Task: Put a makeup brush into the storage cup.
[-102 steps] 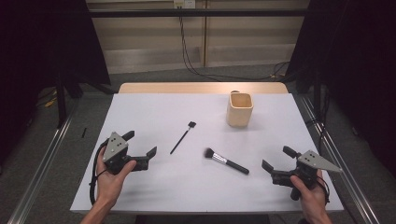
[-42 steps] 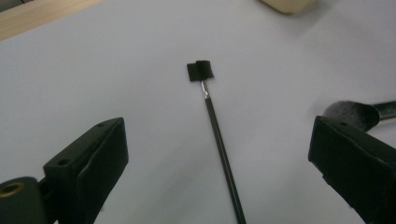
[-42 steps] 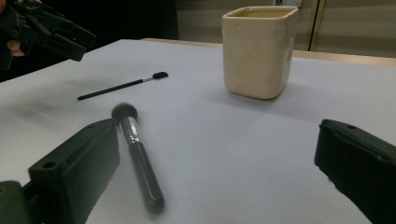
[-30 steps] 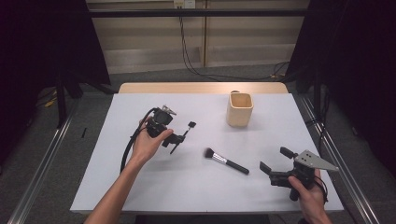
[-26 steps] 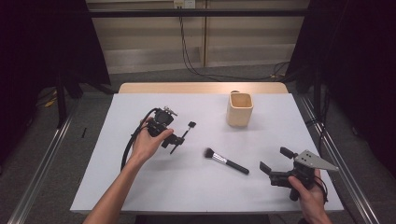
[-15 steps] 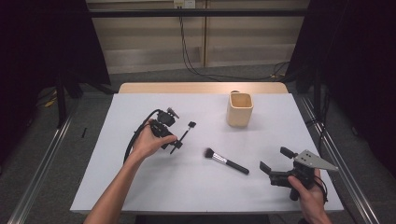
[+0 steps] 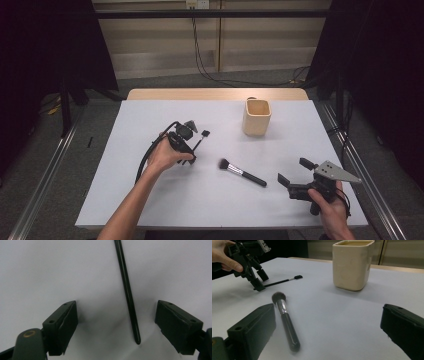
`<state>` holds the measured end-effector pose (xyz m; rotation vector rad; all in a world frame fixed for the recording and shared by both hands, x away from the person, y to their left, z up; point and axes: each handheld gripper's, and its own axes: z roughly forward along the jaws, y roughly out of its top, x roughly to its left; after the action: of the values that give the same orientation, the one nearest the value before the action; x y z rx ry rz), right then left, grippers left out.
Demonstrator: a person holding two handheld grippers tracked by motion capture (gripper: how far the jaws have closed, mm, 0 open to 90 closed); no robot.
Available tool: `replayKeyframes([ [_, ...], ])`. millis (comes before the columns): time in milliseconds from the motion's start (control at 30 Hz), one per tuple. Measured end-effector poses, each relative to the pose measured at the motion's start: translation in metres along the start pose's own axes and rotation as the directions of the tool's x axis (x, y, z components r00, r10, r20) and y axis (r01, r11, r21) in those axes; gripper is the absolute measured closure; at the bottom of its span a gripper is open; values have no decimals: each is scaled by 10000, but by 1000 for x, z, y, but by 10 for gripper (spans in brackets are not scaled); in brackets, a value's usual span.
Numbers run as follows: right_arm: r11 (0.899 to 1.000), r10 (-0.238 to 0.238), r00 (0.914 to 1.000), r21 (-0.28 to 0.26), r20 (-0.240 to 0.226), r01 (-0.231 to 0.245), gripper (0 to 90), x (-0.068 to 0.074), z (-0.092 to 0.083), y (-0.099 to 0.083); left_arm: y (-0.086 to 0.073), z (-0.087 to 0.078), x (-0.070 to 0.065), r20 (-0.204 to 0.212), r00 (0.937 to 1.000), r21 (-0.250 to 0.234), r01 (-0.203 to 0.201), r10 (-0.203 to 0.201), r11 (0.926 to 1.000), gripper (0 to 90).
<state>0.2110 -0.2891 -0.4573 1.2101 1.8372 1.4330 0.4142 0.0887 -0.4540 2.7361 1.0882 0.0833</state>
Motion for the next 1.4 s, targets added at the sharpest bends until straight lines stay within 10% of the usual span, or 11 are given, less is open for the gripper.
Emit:
replayKeyframes([
  [700,10000,-16,10000,44,-75,16,0,1,0,0,3,-6,-7,211,9992,795,333,-351,9963,719],
  [1400,10000,-18,9999,97,-104,19,0,1,0,0,0,-7,4,1129,9908,838,647,-740,9944,860],
])
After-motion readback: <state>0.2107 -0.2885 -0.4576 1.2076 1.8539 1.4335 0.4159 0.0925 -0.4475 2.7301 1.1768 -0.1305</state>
